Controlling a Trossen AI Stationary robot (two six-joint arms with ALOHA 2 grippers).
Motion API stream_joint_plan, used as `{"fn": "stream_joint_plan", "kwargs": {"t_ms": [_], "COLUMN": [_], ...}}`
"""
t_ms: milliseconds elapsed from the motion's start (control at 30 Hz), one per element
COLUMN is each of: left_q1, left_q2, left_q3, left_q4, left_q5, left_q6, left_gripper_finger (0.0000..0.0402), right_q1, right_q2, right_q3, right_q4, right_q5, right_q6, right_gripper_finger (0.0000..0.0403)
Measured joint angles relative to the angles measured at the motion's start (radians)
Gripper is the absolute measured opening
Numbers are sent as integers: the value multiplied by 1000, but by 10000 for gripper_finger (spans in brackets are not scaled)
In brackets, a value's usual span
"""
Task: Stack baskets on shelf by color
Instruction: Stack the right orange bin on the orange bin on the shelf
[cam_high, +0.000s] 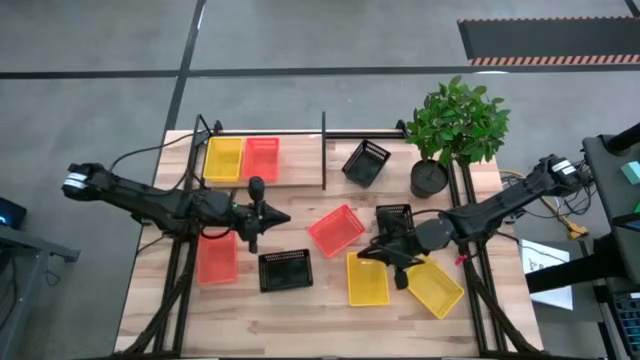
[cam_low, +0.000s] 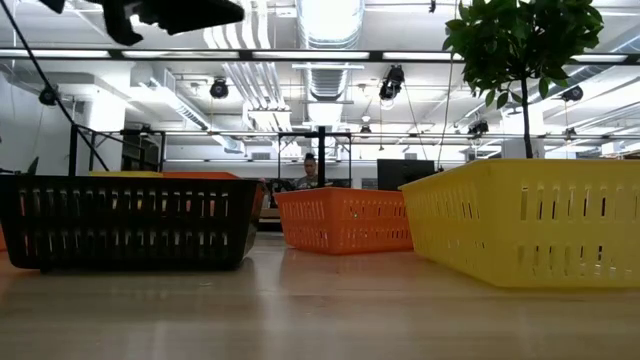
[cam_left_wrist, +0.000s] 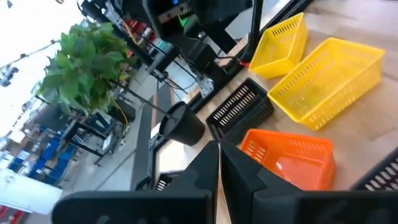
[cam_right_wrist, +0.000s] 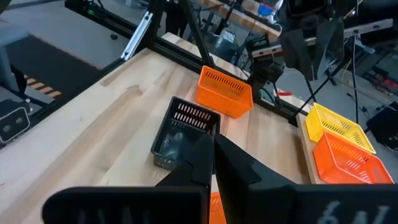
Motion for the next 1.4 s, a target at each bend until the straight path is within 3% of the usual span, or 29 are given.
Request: {"fn": "stream_joint_plan", "kwargs": {"t_ms": [233, 433, 600, 933, 1100, 1400], "left_q1": [0, 0, 0, 0, 0, 0], "left_q2": [-103, -126, -127, -135, -135, -136], "left_q3": [-60, -70, -85, -100, -100, -100], "left_q4": [37, 28, 26, 27, 27, 27], "left_q5": [1, 2, 1, -1, -1, -5], "left_q6": [-50, -52, -51, -51, -50, -50], "left_gripper_finger": [0, 0, 0, 0, 0, 0], "right_q1": [0, 0, 0, -9, -25, -60], "right_q2": [86, 180, 269, 352, 345, 332], "right_q3": [126, 294, 421, 535, 535, 535], "right_q4": [-67, -287, -451, -573, -586, -665], "right_q5": [66, 188, 227, 263, 260, 261], "right_q6": [14, 104, 158, 292, 369, 601], "right_gripper_finger": [9, 9, 9, 13, 47, 143]}}
